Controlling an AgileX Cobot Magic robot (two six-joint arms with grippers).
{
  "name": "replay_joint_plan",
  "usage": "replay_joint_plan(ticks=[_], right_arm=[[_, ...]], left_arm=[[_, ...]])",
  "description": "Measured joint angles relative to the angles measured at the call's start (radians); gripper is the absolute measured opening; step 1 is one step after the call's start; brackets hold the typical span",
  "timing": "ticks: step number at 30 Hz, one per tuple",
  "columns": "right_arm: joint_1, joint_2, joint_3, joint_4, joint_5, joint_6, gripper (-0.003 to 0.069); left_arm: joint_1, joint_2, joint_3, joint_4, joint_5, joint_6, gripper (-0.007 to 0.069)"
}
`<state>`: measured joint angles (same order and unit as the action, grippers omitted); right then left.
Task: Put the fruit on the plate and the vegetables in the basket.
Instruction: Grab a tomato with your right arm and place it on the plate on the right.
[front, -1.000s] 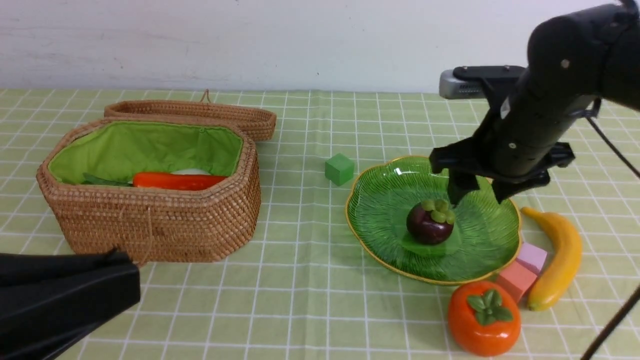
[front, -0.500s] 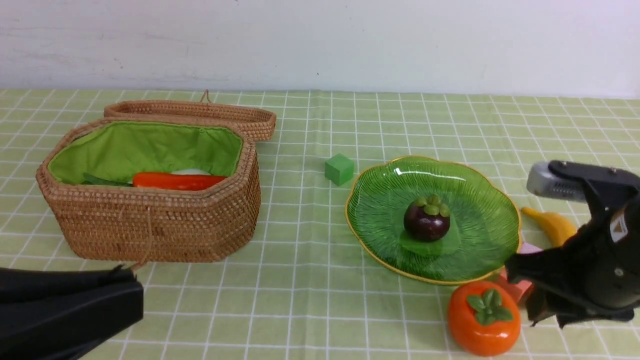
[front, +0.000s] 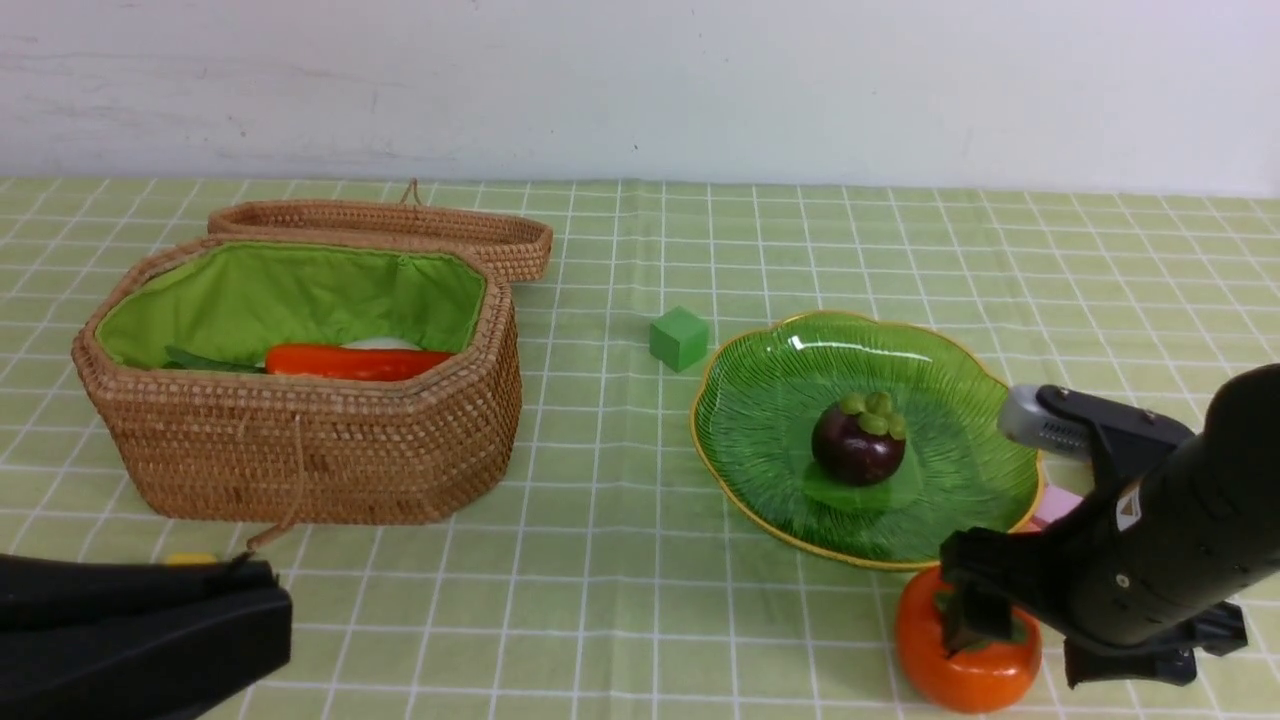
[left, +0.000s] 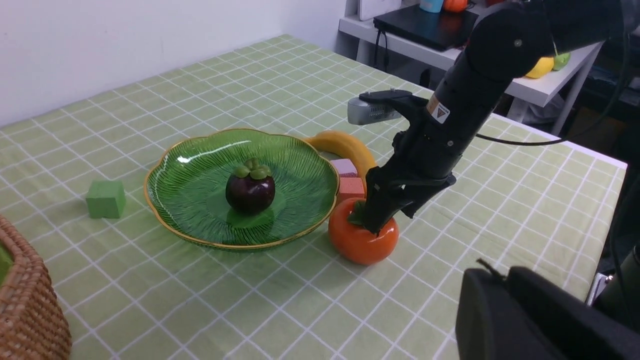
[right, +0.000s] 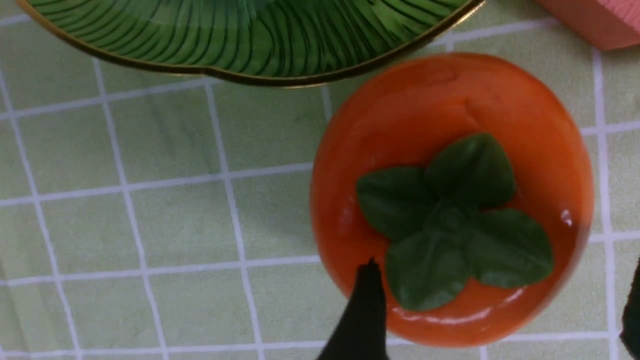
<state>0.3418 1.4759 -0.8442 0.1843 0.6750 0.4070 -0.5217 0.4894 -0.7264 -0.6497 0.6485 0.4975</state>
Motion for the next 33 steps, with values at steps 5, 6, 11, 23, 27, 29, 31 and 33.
replay_joint_plan(ticks=[5, 6, 11, 23, 27, 29, 31, 33], right_arm=[[-0.002, -0.016, 0.000, 0.030, 0.026, -0.034, 0.0536], [-0.002, -0.019, -0.002, 0.030, 0.039, -0.043, 0.0530], [-0.029, -0.030, -0.027, -0.001, 0.102, -0.058, 0.0531], [-0.142, 0.026, -0.034, 0.247, 0.070, -0.298, 0.0538], [-0.142, 0.092, -0.034, 0.275, 0.036, -0.342, 0.0538], [-0.142, 0.113, -0.034, 0.279, 0.025, -0.345, 0.0538], [-0.142, 0.123, -0.036, 0.293, 0.017, -0.348, 0.0539], [-0.142, 0.130, -0.036, 0.304, 0.014, -0.352, 0.0539]], left_arm=[[0.000, 0.000, 0.000, 0.000, 0.003, 0.000, 0.0039], [0.000, 0.000, 0.000, 0.000, 0.003, 0.000, 0.0039], [0.000, 0.000, 0.000, 0.000, 0.003, 0.001, 0.0039], [0.000, 0.000, 0.000, 0.000, 0.012, 0.001, 0.0048], [0.000, 0.000, 0.000, 0.000, 0.019, 0.001, 0.0050], [0.000, 0.000, 0.000, 0.000, 0.026, 0.001, 0.0050], [0.000, 0.000, 0.000, 0.000, 0.033, 0.001, 0.0050], [0.000, 0.000, 0.000, 0.000, 0.046, 0.001, 0.0050]])
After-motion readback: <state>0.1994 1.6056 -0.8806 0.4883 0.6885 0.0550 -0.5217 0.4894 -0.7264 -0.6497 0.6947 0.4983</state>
